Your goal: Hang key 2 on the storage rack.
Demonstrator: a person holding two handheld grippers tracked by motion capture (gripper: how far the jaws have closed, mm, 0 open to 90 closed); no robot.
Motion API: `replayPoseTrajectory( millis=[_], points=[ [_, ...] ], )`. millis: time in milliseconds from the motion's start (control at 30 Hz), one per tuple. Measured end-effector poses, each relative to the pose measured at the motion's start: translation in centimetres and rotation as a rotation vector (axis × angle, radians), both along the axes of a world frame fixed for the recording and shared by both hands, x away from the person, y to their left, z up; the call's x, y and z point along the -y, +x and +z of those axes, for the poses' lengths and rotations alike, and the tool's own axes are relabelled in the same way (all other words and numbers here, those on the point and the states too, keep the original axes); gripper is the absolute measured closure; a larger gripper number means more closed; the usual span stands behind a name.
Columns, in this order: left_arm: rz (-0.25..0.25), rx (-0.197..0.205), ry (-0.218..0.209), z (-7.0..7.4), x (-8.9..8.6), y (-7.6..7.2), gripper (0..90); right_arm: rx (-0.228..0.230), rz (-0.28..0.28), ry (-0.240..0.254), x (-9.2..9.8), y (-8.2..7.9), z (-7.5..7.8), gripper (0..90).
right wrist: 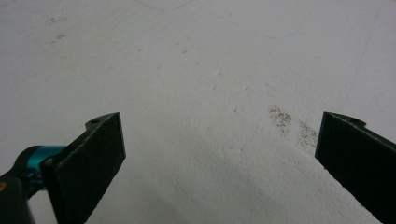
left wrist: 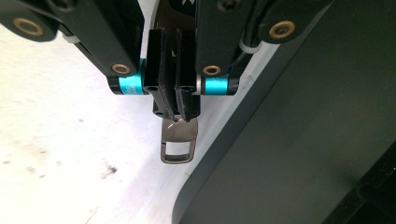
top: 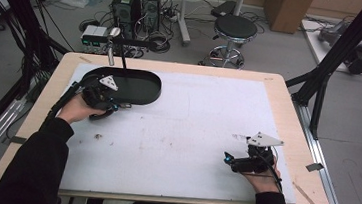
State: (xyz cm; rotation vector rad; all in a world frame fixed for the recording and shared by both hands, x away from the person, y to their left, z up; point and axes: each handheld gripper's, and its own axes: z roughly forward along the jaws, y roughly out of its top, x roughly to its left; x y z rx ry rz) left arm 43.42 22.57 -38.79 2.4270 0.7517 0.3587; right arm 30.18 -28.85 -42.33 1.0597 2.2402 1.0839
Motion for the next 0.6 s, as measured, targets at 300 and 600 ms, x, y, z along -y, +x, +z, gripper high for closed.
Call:
replayPoseTrajectory(
  millis=[300, 600],
  points=[
    [-0.012, 0.019, -0.017, 2.5, -0.5, -0.4, 85.7, 0.003, -0.002, -0.001, 0.0, 0.0, 0.0, 0.8],
    [-0.018, 0.07, -0.056, 4.9, -0.6, 0.0, 85.6, 0.004, -0.005, 0.0, 0.1, 0.0, 0.0, 0.8]
  ],
)
